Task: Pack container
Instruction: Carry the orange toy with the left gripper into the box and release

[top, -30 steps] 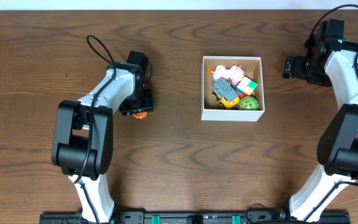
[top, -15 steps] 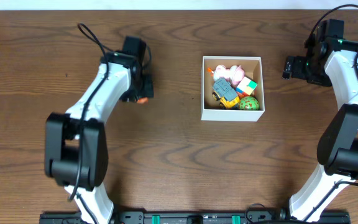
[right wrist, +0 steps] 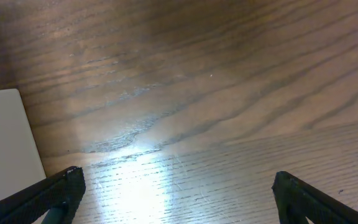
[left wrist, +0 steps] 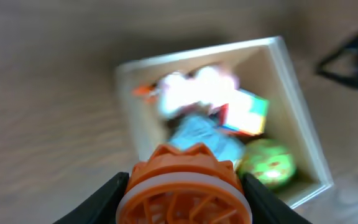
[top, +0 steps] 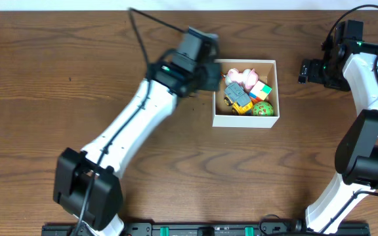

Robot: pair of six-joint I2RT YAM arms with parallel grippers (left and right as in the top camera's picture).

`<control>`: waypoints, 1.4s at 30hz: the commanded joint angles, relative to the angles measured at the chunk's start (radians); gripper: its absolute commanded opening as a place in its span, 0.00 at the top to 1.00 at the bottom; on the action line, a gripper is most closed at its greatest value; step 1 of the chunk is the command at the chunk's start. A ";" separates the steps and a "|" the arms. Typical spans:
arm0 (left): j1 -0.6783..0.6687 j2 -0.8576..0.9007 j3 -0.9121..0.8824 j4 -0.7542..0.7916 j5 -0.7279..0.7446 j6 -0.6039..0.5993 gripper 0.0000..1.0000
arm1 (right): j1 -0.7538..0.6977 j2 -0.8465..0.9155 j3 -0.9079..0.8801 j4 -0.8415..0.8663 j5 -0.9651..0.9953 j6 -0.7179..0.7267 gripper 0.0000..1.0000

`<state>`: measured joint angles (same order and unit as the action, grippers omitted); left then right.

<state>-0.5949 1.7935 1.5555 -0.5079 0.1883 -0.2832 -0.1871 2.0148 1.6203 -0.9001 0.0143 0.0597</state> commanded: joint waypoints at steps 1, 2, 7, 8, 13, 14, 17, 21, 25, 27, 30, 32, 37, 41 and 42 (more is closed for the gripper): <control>-0.055 0.013 0.008 0.048 -0.023 0.025 0.59 | -0.009 0.000 -0.005 -0.001 -0.003 -0.009 0.01; -0.068 0.017 0.008 0.064 -0.032 0.028 0.59 | -0.009 0.000 -0.005 -0.001 -0.003 -0.009 0.01; -0.114 0.064 0.008 0.122 -0.043 0.027 0.59 | -0.009 0.000 -0.005 -0.001 -0.003 -0.009 0.01; -0.119 0.078 0.008 0.124 -0.043 0.027 0.59 | -0.009 0.000 -0.005 -0.001 -0.004 -0.009 0.01; -0.130 0.149 0.008 0.125 -0.043 0.027 0.59 | -0.009 0.000 -0.005 -0.001 -0.003 -0.009 0.01; -0.130 0.160 0.008 0.125 -0.043 0.027 0.58 | -0.009 0.000 -0.005 -0.001 -0.004 -0.009 0.01; -0.130 0.184 0.008 0.125 -0.043 0.028 0.50 | -0.009 0.000 -0.005 -0.001 -0.004 -0.009 0.01; -0.130 0.195 0.007 0.124 -0.043 0.028 0.42 | -0.009 0.000 -0.005 -0.001 -0.003 -0.009 0.01; -0.128 0.195 0.007 0.124 -0.043 0.028 0.33 | -0.009 0.000 -0.005 -0.001 -0.003 -0.009 0.01; -0.127 0.195 0.007 0.119 -0.048 0.029 0.29 | -0.009 0.000 -0.005 -0.001 -0.004 -0.009 0.01; -0.122 0.195 0.007 0.102 -0.075 0.045 0.23 | -0.009 0.000 -0.005 -0.001 -0.004 -0.009 0.01; -0.116 0.195 0.007 0.080 -0.105 0.051 0.22 | -0.009 0.000 -0.005 -0.001 -0.003 -0.009 0.01; -0.081 0.188 0.007 0.014 -0.185 0.051 0.12 | -0.009 0.000 -0.005 -0.001 -0.003 -0.009 0.01; -0.031 0.163 0.007 -0.041 -0.248 0.054 0.00 | -0.009 0.000 -0.005 -0.001 -0.004 -0.009 0.01; -0.013 0.151 0.007 -0.057 -0.273 0.054 0.02 | -0.009 0.000 -0.005 -0.001 -0.003 -0.009 0.01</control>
<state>-0.6647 1.9785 1.5566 -0.5354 0.0273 -0.2348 -0.1871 2.0148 1.6203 -0.9001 0.0147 0.0597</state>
